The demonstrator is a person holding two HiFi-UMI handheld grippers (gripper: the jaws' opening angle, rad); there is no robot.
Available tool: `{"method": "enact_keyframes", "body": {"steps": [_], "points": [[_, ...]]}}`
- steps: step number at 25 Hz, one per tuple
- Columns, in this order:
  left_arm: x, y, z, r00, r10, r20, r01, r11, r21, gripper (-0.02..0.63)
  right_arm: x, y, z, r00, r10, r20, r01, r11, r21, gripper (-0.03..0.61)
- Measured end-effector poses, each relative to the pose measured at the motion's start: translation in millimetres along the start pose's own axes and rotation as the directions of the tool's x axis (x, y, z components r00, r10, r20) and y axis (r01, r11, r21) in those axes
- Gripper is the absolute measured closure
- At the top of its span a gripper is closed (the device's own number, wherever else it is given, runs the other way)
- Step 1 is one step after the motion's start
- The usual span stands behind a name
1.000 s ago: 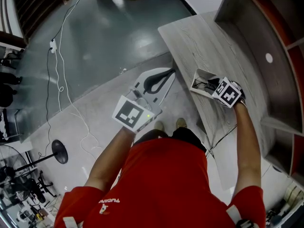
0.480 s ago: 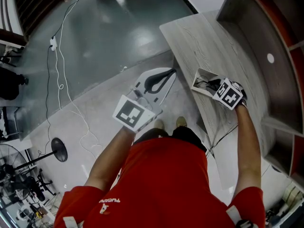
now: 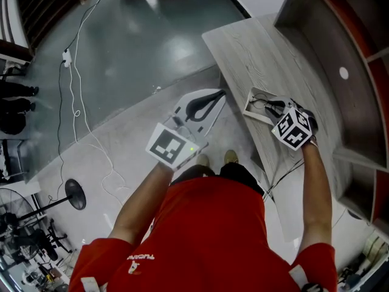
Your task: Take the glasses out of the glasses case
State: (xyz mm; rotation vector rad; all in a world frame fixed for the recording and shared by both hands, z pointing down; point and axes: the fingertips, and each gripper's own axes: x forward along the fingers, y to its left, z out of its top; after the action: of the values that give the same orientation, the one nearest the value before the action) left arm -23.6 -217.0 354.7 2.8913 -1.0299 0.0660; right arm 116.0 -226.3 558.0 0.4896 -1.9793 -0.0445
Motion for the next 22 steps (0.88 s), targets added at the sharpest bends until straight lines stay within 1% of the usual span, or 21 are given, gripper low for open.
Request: {"method": "enact_keyframes", "body": {"steps": [4, 7, 11, 12, 14, 19, 22], "points": [[1, -2, -4, 1.000, -0.015, -0.003, 0.015, 1.000, -0.005, 0.603, 3, 4, -3, 0.999, -0.012, -0.045, 0.010, 0.999, -0.050, 0.503], [2, -4, -5, 1.000, -0.023, -0.005, 0.023, 1.000, -0.007, 0.603, 2, 3, -4, 0.998, -0.027, -0.058, 0.024, 0.998, -0.057, 0.505], [2, -3, -4, 1.000, -0.020, 0.001, 0.020, 1.000, -0.009, 0.603, -13, 0, 7, 0.997, -0.073, -0.014, 0.072, 0.995, -0.067, 0.517], [2, -3, -4, 1.000, -0.019, 0.002, 0.019, 1.000, -0.007, 0.603, -18, 0, 11, 0.996, -0.087, 0.000, 0.086, 0.994, -0.070, 0.552], [1, -3, -8, 1.000, -0.022, -0.006, 0.022, 1.000, -0.006, 0.603, -26, -1, 16, 0.994, -0.104, 0.022, 0.106, 0.992, -0.068, 0.555], [5, -3, -7, 1.000, -0.017, 0.020, 0.017, 1.000, -0.014, 0.603, -37, 0, 24, 0.993, -0.112, 0.039, 0.115, 0.990, -0.079, 0.555], [2, -6, -8, 1.000, -0.023, 0.018, 0.023, 1.000, -0.017, 0.603, -51, 5, 33, 0.986, -0.150, 0.067, 0.157, 0.982, -0.109, 0.557]]}}
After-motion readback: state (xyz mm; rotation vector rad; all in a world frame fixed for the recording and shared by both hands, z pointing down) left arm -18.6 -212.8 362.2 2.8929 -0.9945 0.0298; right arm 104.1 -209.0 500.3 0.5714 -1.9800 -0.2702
